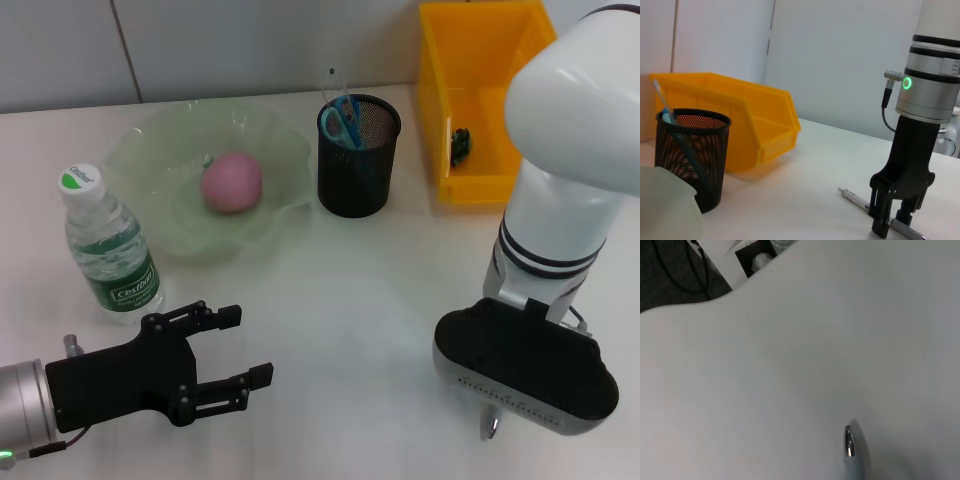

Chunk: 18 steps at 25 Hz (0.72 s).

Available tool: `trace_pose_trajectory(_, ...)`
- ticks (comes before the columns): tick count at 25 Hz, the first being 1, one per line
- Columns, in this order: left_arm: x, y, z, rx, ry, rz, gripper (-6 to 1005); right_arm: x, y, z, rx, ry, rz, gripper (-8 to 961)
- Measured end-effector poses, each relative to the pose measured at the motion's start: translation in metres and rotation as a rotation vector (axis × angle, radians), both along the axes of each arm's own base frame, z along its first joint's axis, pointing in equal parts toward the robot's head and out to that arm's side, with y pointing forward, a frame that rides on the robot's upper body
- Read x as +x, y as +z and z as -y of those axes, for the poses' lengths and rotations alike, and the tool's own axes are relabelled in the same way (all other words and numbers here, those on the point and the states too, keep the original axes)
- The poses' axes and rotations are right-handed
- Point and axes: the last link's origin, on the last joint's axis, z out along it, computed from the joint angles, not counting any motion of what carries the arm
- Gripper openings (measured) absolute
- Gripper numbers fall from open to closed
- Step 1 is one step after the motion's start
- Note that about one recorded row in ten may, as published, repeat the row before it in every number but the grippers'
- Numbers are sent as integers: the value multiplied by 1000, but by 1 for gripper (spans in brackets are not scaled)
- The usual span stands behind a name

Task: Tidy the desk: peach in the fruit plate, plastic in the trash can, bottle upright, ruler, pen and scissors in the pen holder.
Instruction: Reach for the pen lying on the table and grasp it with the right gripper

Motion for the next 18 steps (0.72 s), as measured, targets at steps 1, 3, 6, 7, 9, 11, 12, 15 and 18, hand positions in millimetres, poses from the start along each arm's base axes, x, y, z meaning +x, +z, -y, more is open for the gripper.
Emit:
trace_pose_trajectory(1, 0, 0, 0, 0, 0, 0, 805, 0, 0, 1, 1, -1, -2, 513)
trace_pose_trajectory(3, 0, 0, 0, 0, -1, 0, 805, 0, 1, 2, 6, -1, -2, 512)
trace_pose_trajectory(6, 0, 0, 0, 0, -1, 0, 805, 0, 1, 2, 8, -2, 0, 511)
trace_pose_trajectory(7, 0, 0, 0, 0, -1, 0, 805, 0, 1, 2, 9, -2, 0, 511)
trace_pose_trajectory(9, 0, 0, 0, -1, -1, -1, 805, 0, 1, 3, 11, 0, -2, 510)
trace_pose_trajectory(11, 0, 0, 0, -1, 0, -1, 805, 0, 2, 3, 12, 1, -4, 509)
trace_pose_trajectory(12, 0, 0, 1, -2, 0, 0, 805, 0, 2, 4, 12, 1, -5, 508)
trace_pose_trajectory(15, -1, 0, 1, -3, 2, 1, 805, 0, 2, 4, 13, 2, -6, 507)
trace_pose_trajectory(18, -1, 0, 1, -4, 6, 1, 805, -1, 2, 4, 15, 4, -7, 506)
